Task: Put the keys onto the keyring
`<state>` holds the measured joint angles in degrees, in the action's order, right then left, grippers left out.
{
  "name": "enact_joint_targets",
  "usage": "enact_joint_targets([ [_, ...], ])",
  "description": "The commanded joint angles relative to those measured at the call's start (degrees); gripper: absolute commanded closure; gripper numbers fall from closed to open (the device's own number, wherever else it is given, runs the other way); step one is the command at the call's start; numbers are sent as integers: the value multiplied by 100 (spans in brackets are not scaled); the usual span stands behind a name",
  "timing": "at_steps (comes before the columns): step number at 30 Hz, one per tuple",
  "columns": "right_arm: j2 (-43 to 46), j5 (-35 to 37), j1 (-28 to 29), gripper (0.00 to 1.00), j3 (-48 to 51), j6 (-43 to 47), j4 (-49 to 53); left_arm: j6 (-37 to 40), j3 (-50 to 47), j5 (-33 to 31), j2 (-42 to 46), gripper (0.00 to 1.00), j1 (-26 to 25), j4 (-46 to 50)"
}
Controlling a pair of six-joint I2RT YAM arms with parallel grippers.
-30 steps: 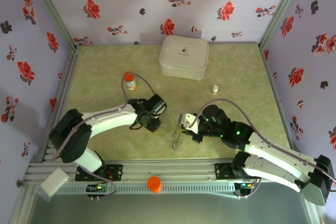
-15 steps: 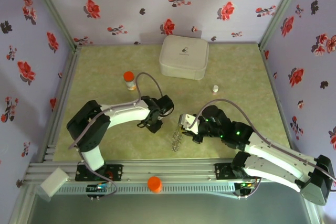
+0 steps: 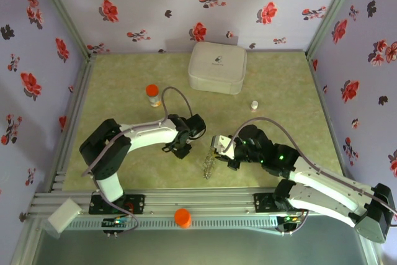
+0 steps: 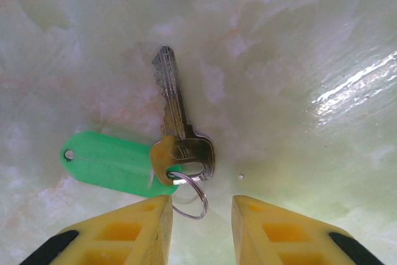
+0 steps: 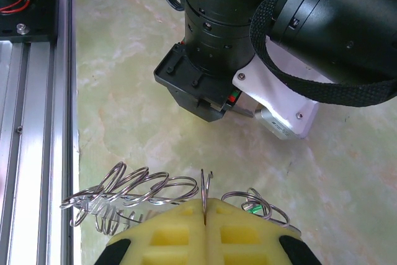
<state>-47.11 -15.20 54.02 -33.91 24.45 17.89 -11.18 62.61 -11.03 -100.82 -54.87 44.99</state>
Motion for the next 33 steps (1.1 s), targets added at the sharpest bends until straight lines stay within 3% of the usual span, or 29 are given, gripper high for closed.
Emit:
enact_joint_targets([
  [1,105,-50,40,100,-144,88,-75,115,-82,-136,-169,69,-32,14],
  [12,66,-61,45,100,-164,100,-84,125,-100,-377,-246,78,-32,-63],
  [19,71,-68,47,100,-153,103,-84,148,-54,-622,-169,89,-32,7],
  [23,78,-71,39,100,-148,92,-84,143,-38,-761,-48,100,-38,37],
  [28,77,-71,44,100,-146,87,-81,105,-72,-960,360,100,-60,-44],
  [33,40,-111,47,100,-139,69,-120,-111,-364,-652,1238,100,-43,-708],
])
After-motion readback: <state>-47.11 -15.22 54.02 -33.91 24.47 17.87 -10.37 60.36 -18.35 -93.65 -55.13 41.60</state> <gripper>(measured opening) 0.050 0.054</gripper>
